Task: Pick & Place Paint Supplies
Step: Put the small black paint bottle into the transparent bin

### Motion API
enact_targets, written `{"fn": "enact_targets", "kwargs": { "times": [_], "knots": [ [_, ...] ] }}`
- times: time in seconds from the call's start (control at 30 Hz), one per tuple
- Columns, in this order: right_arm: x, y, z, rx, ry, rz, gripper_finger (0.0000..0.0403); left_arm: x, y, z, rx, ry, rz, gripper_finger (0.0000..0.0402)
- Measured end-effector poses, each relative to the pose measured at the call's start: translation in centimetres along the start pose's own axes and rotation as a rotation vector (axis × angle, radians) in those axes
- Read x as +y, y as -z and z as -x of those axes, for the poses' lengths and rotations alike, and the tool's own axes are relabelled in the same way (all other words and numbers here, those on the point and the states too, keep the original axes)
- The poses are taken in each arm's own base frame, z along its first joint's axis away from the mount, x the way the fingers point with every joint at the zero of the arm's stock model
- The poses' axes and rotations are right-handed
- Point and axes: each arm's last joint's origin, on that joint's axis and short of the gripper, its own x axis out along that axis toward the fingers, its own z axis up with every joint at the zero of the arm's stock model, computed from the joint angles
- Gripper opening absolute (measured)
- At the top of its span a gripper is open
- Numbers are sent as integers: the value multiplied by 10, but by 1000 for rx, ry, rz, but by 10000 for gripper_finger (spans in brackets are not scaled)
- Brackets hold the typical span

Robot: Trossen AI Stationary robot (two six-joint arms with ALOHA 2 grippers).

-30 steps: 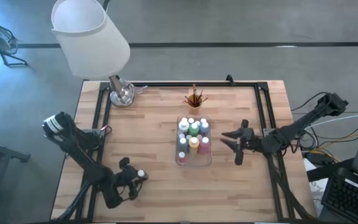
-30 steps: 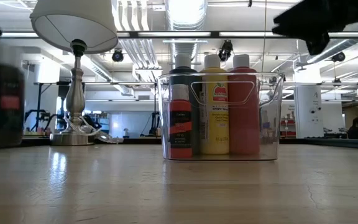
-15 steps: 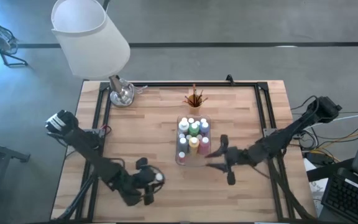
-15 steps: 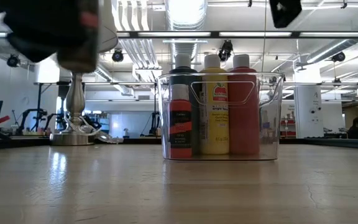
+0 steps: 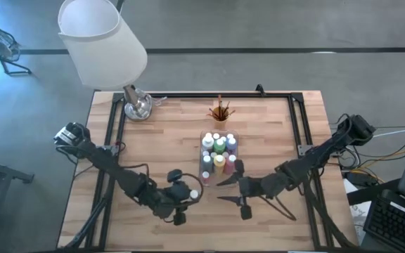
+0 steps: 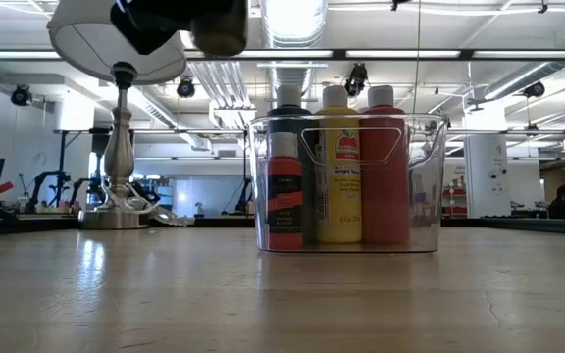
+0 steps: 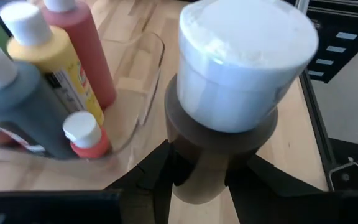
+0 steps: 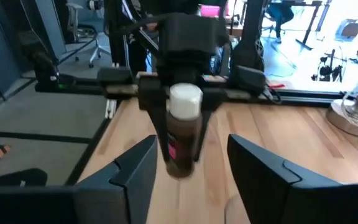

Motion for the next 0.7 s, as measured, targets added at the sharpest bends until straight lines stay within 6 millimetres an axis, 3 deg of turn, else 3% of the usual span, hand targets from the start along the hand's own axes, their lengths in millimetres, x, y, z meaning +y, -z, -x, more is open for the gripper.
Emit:
{"fn": "enact_targets", "kwargs": {
  "times": [0.3,0.7],
  "knots": [
    [9,-13,-27,25,17,12,222,9,-15,-6,-22,-15,-16,131],
    [3,-25,-50,10,47,-13,243,7,-27,-3,-50,1,-123,131]
  ]
}}
